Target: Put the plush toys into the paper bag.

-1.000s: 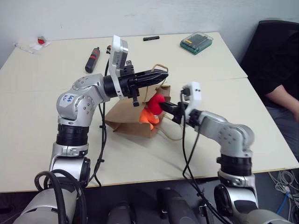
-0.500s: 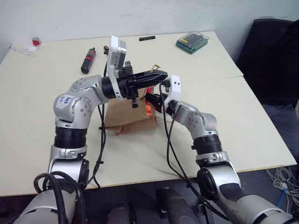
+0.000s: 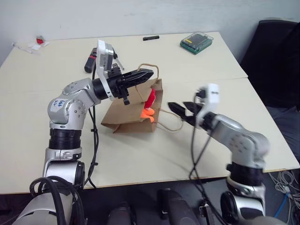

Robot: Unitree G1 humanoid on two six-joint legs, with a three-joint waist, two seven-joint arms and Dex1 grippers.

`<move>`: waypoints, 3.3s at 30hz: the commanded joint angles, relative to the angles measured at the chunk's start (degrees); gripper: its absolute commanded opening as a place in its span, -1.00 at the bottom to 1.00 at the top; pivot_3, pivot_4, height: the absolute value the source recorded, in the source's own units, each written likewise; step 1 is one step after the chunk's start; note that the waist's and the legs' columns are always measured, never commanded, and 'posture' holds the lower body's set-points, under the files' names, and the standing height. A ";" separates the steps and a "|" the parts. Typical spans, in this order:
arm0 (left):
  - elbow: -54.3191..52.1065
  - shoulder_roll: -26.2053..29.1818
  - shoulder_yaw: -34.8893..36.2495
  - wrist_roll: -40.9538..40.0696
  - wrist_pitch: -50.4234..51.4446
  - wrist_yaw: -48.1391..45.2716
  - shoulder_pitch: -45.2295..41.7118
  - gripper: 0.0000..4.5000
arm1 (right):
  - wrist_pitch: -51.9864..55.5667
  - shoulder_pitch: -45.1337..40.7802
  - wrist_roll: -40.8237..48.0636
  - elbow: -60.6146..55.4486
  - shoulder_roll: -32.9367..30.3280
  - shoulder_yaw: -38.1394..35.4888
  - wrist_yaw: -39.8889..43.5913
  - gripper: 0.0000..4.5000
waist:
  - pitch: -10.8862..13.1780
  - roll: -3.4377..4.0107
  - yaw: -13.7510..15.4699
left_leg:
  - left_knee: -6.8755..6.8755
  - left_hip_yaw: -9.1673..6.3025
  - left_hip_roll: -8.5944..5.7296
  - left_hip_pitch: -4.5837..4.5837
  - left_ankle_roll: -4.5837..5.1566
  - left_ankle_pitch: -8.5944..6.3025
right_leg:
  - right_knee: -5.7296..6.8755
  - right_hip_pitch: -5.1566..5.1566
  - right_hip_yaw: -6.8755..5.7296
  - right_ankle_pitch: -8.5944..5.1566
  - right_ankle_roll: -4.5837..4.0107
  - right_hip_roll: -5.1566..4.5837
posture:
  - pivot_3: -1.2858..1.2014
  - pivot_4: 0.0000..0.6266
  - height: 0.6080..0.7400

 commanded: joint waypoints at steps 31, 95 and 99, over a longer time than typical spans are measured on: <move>-0.73 -0.90 1.31 -0.38 -2.12 1.62 -2.25 -1.00 | -6.50 0.14 9.18 -3.43 2.12 -3.25 -2.51 -0.98 | -0.02 -0.06 0.12 | -0.06 0.07 -0.03 0.14 -0.06 0.03 | 0.00 0.07 0.08 -0.03 -0.05 0.04 | 0.03 -0.52 1.00; -6.57 -4.56 -7.23 11.54 -13.65 9.32 16.85 1.00 | -36.83 -5.65 -23.33 14.21 -8.32 32.34 21.03 -0.99 | -0.08 -0.21 1.62 | -0.03 -0.01 -0.02 0.10 0.04 0.04 | -0.29 0.20 0.00 0.10 0.01 0.03 | 0.03 -0.52 1.00; 0.00 -8.03 -7.01 16.57 -17.76 15.79 13.25 1.00 | -36.91 -5.37 -24.43 14.47 -7.54 31.99 21.66 -0.99 | -0.09 -0.21 1.72 | 0.05 -0.02 -0.04 0.12 0.04 0.04 | -0.21 0.22 0.00 0.10 0.01 0.03 | 0.03 -0.52 1.00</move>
